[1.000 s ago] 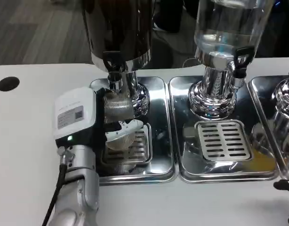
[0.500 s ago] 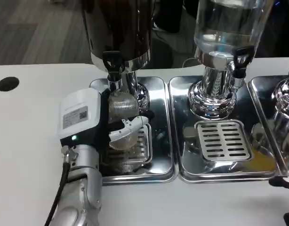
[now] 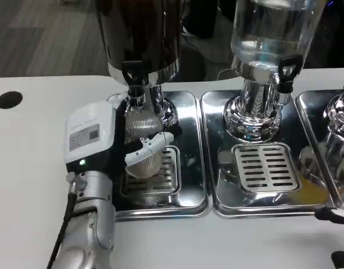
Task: Grasp the cup under the faucet to collect the drink, then remove the cup.
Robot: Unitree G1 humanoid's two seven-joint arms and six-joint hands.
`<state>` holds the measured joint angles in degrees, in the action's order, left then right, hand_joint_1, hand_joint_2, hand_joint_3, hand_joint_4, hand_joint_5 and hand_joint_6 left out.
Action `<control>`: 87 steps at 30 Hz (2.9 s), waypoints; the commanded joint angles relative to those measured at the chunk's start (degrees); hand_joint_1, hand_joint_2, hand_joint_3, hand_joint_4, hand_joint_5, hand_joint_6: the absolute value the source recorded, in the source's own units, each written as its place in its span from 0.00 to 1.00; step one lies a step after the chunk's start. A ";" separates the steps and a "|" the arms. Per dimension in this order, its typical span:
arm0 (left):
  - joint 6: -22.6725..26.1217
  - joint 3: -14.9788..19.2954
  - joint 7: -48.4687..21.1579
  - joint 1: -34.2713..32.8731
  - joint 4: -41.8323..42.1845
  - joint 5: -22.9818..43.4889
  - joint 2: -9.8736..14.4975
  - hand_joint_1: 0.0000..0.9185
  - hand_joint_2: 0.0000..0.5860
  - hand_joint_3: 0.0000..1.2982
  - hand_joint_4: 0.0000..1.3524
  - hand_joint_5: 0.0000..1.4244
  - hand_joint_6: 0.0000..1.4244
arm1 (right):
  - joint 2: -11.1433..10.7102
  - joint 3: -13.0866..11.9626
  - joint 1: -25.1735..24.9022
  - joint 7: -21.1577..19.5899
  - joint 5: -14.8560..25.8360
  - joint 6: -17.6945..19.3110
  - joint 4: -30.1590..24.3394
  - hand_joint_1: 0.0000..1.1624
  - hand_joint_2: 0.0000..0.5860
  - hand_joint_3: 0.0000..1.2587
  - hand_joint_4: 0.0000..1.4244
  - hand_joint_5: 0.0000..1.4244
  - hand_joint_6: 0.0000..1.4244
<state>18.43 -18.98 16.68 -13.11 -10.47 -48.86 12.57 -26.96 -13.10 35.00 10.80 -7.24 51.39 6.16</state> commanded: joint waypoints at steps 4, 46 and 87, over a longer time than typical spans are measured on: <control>-0.91 1.16 0.12 2.85 3.07 1.44 1.48 0.00 0.00 0.14 0.13 0.36 0.34 | 0.06 0.33 0.11 0.47 0.07 -1.14 -1.80 0.51 0.74 0.23 0.13 0.14 0.02; -15.91 8.39 -4.07 13.44 26.43 8.71 0.64 0.00 0.01 0.22 0.17 0.56 0.54 | 0.24 0.48 1.36 0.59 0.51 1.13 -0.97 0.50 0.72 0.22 0.13 0.13 0.02; -17.84 8.56 -5.70 18.31 30.52 8.27 0.63 0.00 0.01 0.30 0.26 0.60 0.59 | 0.38 1.06 1.14 0.81 0.23 1.86 -1.13 0.50 0.71 0.21 0.13 0.13 0.02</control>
<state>1.43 -9.88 12.47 4.39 20.57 -40.72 12.75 -26.56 -12.20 36.15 11.33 -7.12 52.86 5.85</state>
